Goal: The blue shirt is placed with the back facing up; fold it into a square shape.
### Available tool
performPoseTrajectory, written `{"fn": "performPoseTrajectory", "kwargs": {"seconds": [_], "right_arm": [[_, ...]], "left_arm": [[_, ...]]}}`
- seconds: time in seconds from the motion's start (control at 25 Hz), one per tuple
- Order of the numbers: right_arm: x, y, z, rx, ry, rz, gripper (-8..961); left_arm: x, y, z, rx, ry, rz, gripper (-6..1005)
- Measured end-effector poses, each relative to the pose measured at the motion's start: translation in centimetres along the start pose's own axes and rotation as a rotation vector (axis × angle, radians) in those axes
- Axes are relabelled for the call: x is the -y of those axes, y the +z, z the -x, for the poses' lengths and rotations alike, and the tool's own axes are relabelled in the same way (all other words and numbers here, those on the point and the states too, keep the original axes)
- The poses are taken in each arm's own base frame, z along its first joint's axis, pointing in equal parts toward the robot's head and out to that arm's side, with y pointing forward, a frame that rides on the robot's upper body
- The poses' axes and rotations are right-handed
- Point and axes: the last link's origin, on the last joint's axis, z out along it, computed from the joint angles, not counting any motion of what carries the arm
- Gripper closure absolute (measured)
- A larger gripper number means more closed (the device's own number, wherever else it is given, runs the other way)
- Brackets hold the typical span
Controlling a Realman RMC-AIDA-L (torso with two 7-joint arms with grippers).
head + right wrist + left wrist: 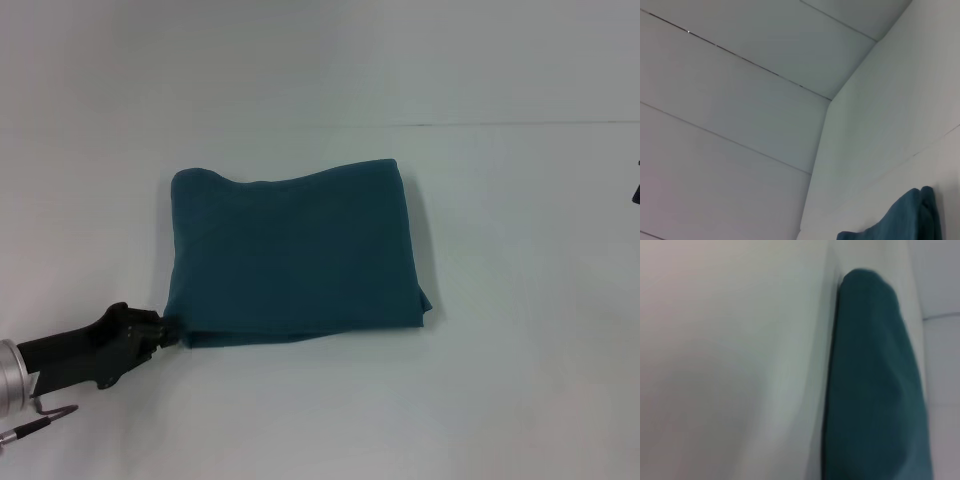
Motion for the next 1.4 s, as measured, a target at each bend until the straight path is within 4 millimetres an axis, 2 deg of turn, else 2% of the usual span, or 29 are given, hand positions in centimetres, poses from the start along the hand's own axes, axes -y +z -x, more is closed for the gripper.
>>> {"fn": "performPoseTrajectory", "kwargs": {"seconds": [0.2, 0.44, 0.56, 0.76, 1.0, 1.08, 1.2, 1.32, 1.4], "right_arm": [[0.0, 0.1, 0.0, -0.001, -0.008, -0.004, 100], [1.1, 0.1, 0.0, -0.023, -0.058, -0.095, 100], [1.3, 0.1, 0.0, -0.051, -0.106, -0.119, 99], [0.5, 1.0, 0.2, -0.076, -0.277, -0.109, 99], [0.3, 2.3, 0.6, -0.127, -0.344, -0.137, 98], [0.7, 2.5, 0.7, -0.153, -0.355, -0.176, 80], [0.7, 3.0, 0.8, -0.182, -0.446, -0.187, 25], [-0.7, 4.5, 0.3, -0.258, -0.641, -0.106, 8], [-1.7, 5.6, -0.1, -0.303, -0.710, -0.048, 8]], "left_arm": [[0.0, -0.5, -0.3, 0.007, 0.039, -0.014, 817], [-0.3, -4.6, -1.5, -0.093, 0.126, 0.029, 714], [-0.9, -5.8, -2.1, -0.129, 0.183, 0.071, 662], [-3.7, -6.6, -3.0, -0.136, 0.491, 0.165, 455], [-6.1, -6.2, -4.4, -0.121, 0.668, 0.198, 183], [-6.9, -6.0, -4.7, -0.105, 0.731, 0.207, 51], [-8.0, -5.3, -4.9, -0.049, 0.835, 0.207, 54], [-9.8, -3.7, -5.0, 0.077, 0.987, 0.204, 56], [-11.8, -2.0, -4.7, 0.223, 1.086, 0.220, 58]]}}
